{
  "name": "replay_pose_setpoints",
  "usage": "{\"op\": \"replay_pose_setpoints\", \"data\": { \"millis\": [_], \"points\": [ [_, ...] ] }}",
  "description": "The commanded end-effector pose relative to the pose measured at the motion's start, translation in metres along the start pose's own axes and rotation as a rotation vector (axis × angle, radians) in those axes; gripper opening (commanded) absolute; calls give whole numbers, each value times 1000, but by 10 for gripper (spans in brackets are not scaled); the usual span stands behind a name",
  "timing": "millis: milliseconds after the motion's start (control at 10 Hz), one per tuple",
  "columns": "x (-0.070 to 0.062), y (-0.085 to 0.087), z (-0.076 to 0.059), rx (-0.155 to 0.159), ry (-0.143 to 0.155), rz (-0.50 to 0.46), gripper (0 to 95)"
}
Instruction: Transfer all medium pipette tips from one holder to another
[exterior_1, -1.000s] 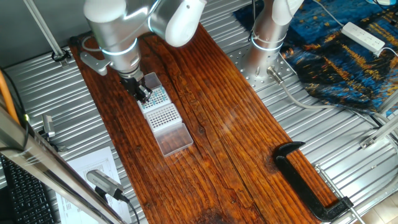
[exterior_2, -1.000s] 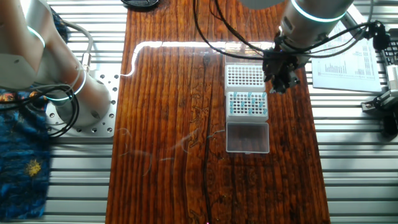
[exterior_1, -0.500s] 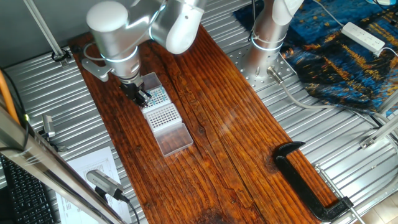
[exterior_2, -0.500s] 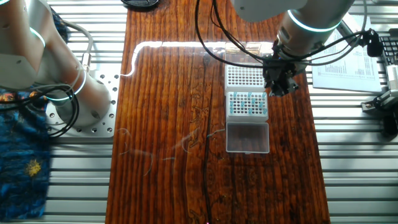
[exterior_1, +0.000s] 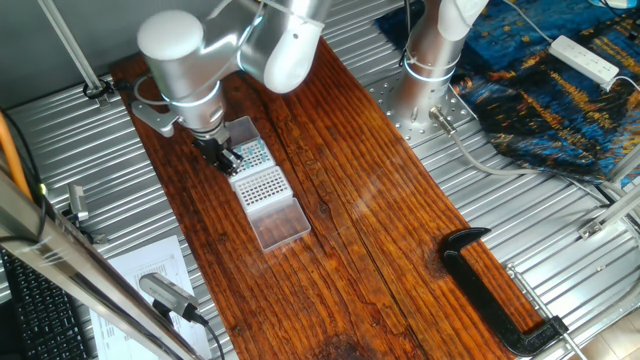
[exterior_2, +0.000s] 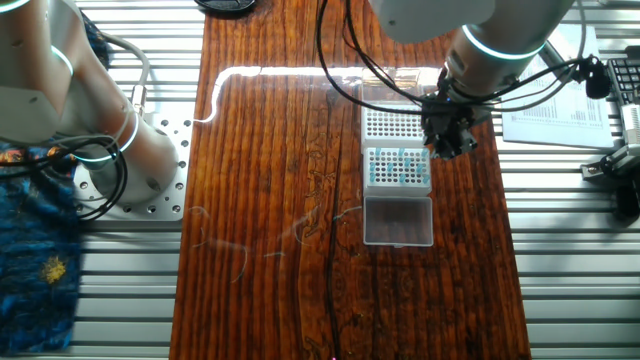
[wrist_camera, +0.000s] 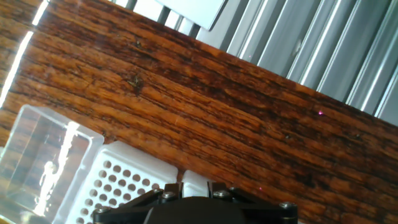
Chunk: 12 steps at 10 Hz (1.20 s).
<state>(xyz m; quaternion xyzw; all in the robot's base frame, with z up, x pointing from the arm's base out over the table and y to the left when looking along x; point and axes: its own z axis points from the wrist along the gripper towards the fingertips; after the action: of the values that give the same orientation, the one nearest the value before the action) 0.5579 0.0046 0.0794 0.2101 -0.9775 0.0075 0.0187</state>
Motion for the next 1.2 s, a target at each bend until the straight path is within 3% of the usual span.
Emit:
{"op": "replay_pose_setpoints", "data": {
  "millis": [100,200,300,800,1200],
  "points": [
    [1,0,1,-3,3,-3,190],
    [3,0,2,-3,4,0,190],
    [4,1,4,-3,4,1,0],
    [4,1,6,-7,-2,-2,0],
    [5,1,-4,-16,9,-10,0]
  ]
}}
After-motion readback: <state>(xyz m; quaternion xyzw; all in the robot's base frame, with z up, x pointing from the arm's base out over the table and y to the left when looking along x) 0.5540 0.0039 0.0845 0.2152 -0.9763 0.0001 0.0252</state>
